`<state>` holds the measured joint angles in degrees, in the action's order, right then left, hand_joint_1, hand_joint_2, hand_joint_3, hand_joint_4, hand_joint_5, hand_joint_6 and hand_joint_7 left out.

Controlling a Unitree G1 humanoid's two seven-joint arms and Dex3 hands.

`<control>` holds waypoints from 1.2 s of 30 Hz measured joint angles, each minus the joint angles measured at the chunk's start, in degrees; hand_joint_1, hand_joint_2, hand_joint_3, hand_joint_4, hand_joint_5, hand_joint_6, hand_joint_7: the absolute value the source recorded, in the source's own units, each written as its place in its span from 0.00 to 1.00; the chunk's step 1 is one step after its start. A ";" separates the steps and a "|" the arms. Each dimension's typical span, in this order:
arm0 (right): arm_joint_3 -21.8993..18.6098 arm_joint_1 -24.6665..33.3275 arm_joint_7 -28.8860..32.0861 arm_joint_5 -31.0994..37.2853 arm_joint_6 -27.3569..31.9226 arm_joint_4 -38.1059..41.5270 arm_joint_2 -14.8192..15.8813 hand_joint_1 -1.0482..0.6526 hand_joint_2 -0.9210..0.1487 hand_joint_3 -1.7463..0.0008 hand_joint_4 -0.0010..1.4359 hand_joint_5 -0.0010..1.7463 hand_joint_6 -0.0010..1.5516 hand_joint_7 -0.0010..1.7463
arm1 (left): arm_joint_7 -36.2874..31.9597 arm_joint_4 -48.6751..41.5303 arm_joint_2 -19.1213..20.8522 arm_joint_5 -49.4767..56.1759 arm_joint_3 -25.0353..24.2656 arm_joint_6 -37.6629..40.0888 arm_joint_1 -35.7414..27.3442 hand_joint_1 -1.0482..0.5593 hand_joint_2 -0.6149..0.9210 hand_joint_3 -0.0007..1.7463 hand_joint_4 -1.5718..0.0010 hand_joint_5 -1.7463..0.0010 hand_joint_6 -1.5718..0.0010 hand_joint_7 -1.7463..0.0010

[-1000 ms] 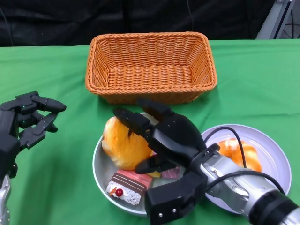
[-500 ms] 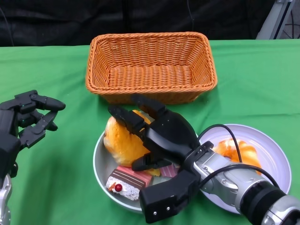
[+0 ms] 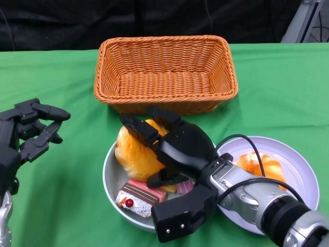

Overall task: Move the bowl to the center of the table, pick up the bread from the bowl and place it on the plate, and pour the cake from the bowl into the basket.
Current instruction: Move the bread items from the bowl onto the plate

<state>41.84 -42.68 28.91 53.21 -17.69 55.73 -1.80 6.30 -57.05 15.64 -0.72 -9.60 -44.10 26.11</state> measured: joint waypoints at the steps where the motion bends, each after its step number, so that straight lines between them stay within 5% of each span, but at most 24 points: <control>1: 0.04 0.01 0.29 0.02 0.09 -0.09 0.01 0.21 0.10 1.00 0.24 0.06 0.16 0.02 | 0.00 0.00 0.00 0.03 0.01 0.00 0.00 0.55 1.00 0.18 0.46 0.25 0.42 0.53; 4: 0.33 0.02 2.03 0.19 0.31 -0.48 0.06 0.33 0.13 1.00 0.43 0.07 0.31 0.02 | -0.36 0.00 0.00 0.43 0.07 0.24 0.00 0.55 1.00 0.17 0.48 0.22 0.41 0.55; 14: 0.06 -0.33 7.22 -0.56 -2.89 0.99 0.09 0.46 0.07 0.99 0.66 0.09 0.51 0.04 | -0.83 0.00 -0.04 0.54 0.09 0.27 0.00 0.56 1.00 0.17 0.50 0.21 0.41 0.55; 18: -0.09 -0.57 10.28 -0.93 -4.30 2.70 -0.03 0.48 0.06 1.00 0.69 0.13 0.56 0.03 | -0.83 0.00 -0.05 0.54 0.11 0.26 0.00 0.56 1.00 0.18 0.50 0.21 0.41 0.55; 21: 0.10 -0.95 13.26 -0.91 -5.26 4.20 -0.07 0.48 0.05 1.00 0.59 0.32 0.59 0.01 | -0.83 0.00 -0.07 0.54 0.12 0.25 0.00 0.56 1.00 0.18 0.50 0.22 0.41 0.54; 26: 0.81 -1.93 16.56 -0.68 -6.13 6.09 -0.05 0.48 0.05 1.00 0.50 0.44 0.59 0.00 | -0.83 0.00 -0.08 0.55 0.18 0.25 0.00 0.56 1.00 0.17 0.50 0.20 0.42 0.54; 36: 1.44 -2.80 21.05 -0.47 -9.21 8.58 0.38 0.49 0.06 1.00 0.51 0.45 0.61 0.01 | -0.82 -0.01 -0.08 0.54 0.23 0.25 0.00 0.55 1.00 0.17 0.50 0.20 0.42 0.55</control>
<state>43.28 -45.47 49.96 52.74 -26.90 64.32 -1.42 5.48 -57.06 15.56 -0.19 -9.37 -43.85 26.11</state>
